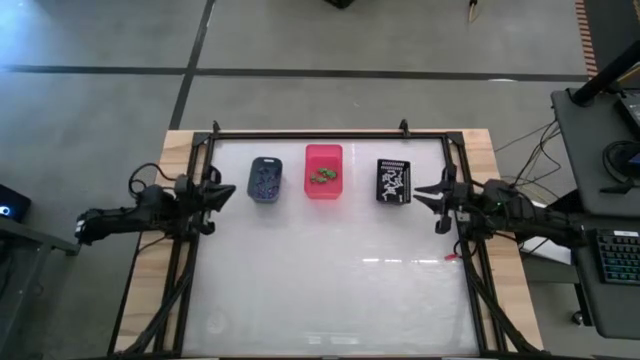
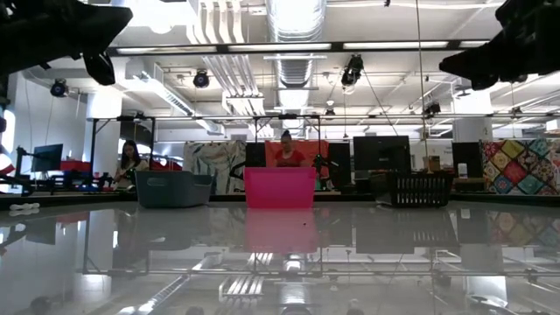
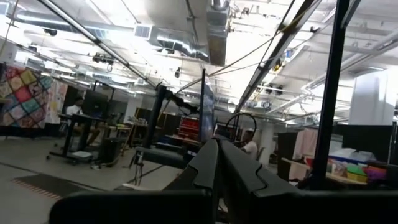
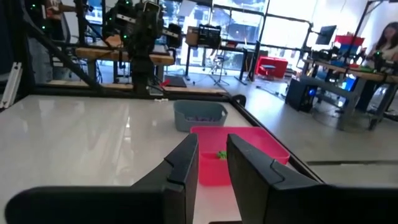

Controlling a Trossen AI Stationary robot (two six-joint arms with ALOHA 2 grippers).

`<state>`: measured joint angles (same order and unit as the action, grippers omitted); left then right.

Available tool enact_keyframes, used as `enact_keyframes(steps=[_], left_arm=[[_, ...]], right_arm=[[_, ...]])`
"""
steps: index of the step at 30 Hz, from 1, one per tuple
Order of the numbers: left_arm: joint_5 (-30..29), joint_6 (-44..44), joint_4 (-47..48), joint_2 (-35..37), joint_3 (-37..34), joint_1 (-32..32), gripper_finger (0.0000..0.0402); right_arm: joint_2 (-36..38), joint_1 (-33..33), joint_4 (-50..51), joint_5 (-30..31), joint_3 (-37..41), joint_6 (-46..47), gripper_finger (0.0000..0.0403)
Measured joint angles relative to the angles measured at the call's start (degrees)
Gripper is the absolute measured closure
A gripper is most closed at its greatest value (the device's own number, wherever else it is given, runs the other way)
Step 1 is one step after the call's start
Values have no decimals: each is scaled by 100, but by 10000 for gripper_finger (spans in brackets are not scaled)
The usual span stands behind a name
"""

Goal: Sort Halloween decoration
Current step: Put the white bone toy into the black bin

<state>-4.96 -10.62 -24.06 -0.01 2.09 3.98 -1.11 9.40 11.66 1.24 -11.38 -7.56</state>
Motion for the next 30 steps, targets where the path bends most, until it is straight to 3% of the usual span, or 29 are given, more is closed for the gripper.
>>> enact_keyframes(steps=[11, 18, 22, 27, 30], left_arm=[[-24, 356, -203, -11, 67, 18, 402], [-116, 359, -684, -162, 205, 20, 402], [152, 388, -1436, -758, 205, 14, 402], [160, 291, -2494, -2041, 208, 14, 402], [-937, -515, -1850, -2627, 556, 14, 402]], right_arm=[[2, -2, -60, 26, -107, 411, 321], [-723, -2, -492, 20, -509, 978, 330], [-1347, -2, -742, 17, -746, 1061, 326], [-2068, -2, -796, 18, -1069, 1005, 320], [-2437, -2, -771, 19, -1200, 1008, 319]])
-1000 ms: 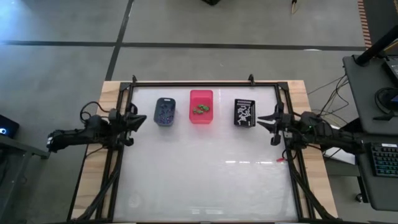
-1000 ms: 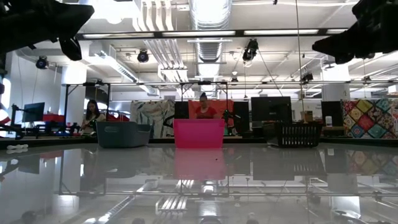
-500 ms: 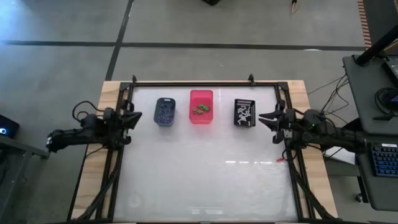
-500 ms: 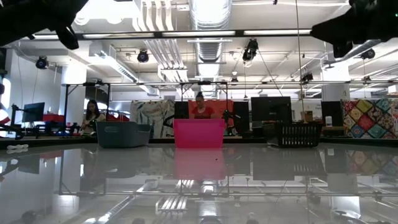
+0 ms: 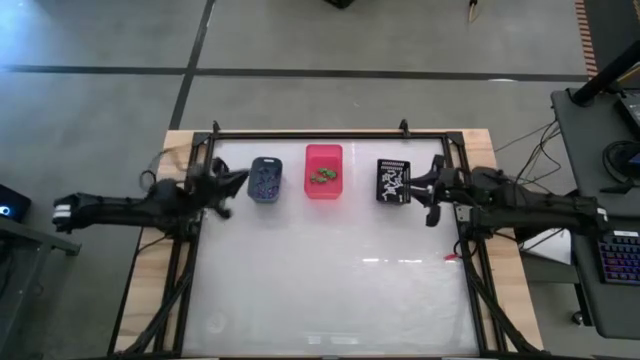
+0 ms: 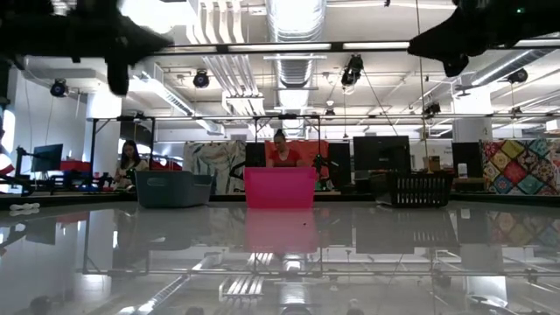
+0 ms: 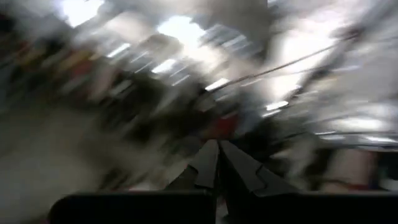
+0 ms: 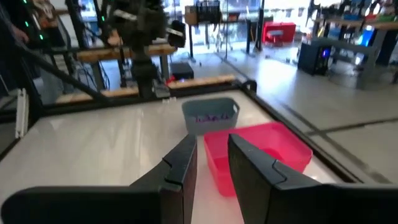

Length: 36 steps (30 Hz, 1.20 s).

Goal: Sort Halloween decoration
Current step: Put the white bone toy into the black bin

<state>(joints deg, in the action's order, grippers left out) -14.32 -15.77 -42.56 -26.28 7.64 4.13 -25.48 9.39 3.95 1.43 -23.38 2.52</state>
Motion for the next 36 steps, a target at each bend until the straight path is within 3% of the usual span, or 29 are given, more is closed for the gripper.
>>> enact_keyframes(steps=[3, 6, 9, 12, 20, 28, 36], left_arm=[[-1215, -1205, 2702, -369, 795, 2, 402], [-1769, -3154, 6190, -895, 1879, 2, 402], [-1582, -5107, 9115, -1645, 2873, 2, 402], [-1093, -6054, 10879, -2484, 3503, 2, 402], [-409, -6611, 12399, -4148, 4013, 245, 402], [-231, -6550, 12414, -5118, 3596, 732, 402], [-248, -6289, 12301, -5800, 3442, 767, 402]], right_arm=[[-262, 0, 0, 0, -96, 4, 325], [-421, 0, 2, 2, -177, 33, 334], [-510, 0, 37, 0, -213, -44, 342], [-513, 0, -5, 2, -240, -102, 347], [-506, 0, 18, 1, -238, -105, 349], [-506, 0, 50, -2, -238, -122, 350], [-506, 0, 185, -41, -236, -105, 349]])
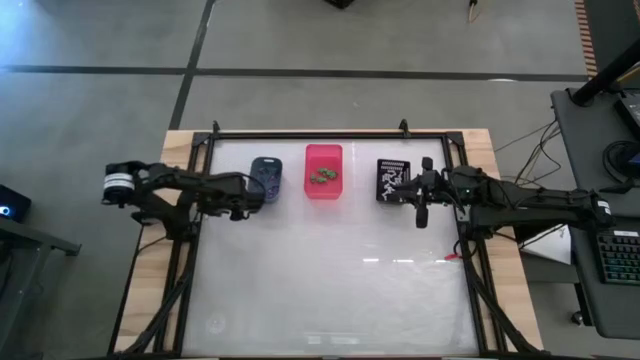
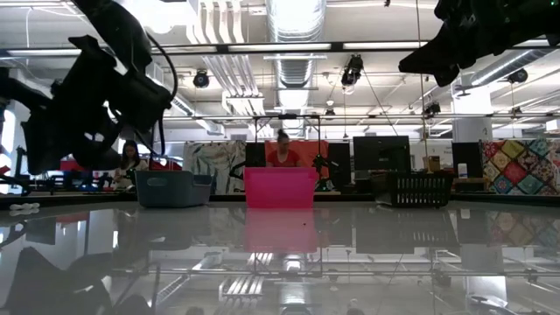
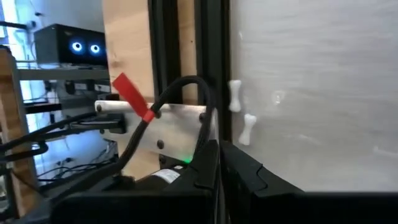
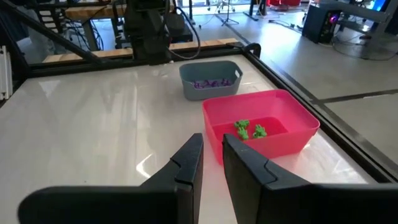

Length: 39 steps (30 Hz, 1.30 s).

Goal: Sort Halloween decoration
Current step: Put the white bone toy into the black bin

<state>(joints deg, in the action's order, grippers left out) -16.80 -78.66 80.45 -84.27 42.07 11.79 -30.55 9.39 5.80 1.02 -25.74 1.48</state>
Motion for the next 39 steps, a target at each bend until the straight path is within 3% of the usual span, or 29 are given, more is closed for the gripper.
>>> enact_keyframes(steps=[9, 31, 39], left_arm=[[290, 176, -383, -432, -107, 0, 402], [219, 139, -436, -1363, -96, 4, 402], [252, 191, -478, -1131, 35, -55, 402]], right_arm=[[0, 0, -6, -2, 0, 44, 350], [0, 0, -6, -16, 0, 46, 350], [0, 0, 93, -20, 0, 149, 350]])
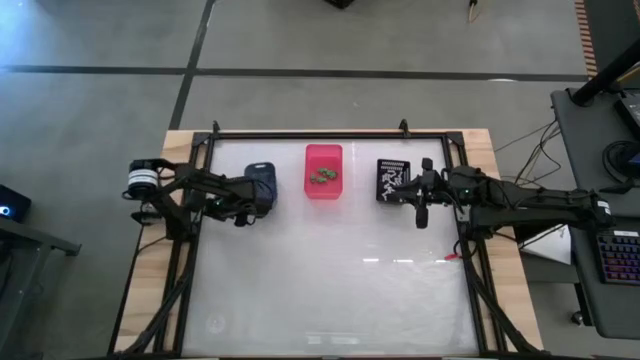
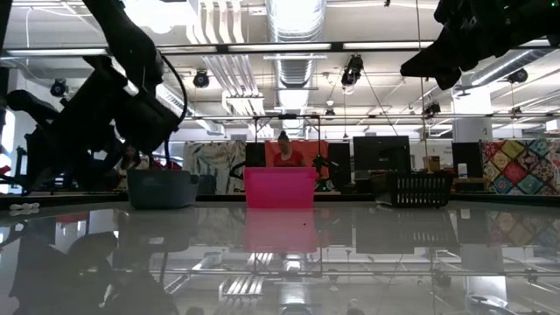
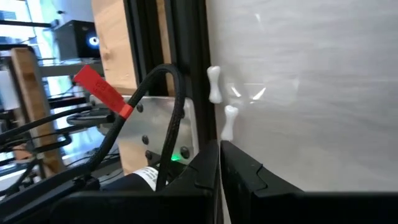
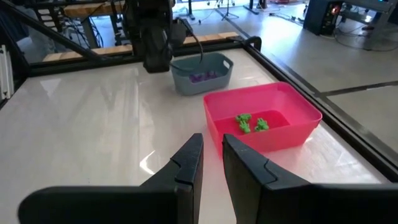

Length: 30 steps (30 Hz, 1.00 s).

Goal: Sort Halloween decoration
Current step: Put the white bone toy into the black bin

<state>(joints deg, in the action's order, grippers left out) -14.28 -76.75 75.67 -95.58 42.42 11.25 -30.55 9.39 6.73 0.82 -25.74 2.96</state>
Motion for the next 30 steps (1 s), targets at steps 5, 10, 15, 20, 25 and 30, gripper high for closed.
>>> enact_keyframes(steps=[5, 10, 15, 20, 25, 30], left_arm=[[-14, 64, 31, 363, 89, 0, 402], [67, 1639, 61, 1111, 235, 120, 402], [1139, 2851, 319, 1988, 476, 725, 402], [1969, 4428, 385, 2294, 351, 1955, 402], [1693, 4533, 311, 2338, 260, 2942, 402], [1030, 3606, -26, 2327, 164, 3269, 402]], right_arm=[[0, 0, 53, 0, 2, 5, 350], [0, 0, 47, 0, 2, 2, 350], [0, 0, 45, 0, 2, 27, 350], [0, 0, 38, 2, 2, 54, 350], [0, 0, 40, -89, 2, 161, 350], [0, -2, 29, -237, 2, 160, 350]])
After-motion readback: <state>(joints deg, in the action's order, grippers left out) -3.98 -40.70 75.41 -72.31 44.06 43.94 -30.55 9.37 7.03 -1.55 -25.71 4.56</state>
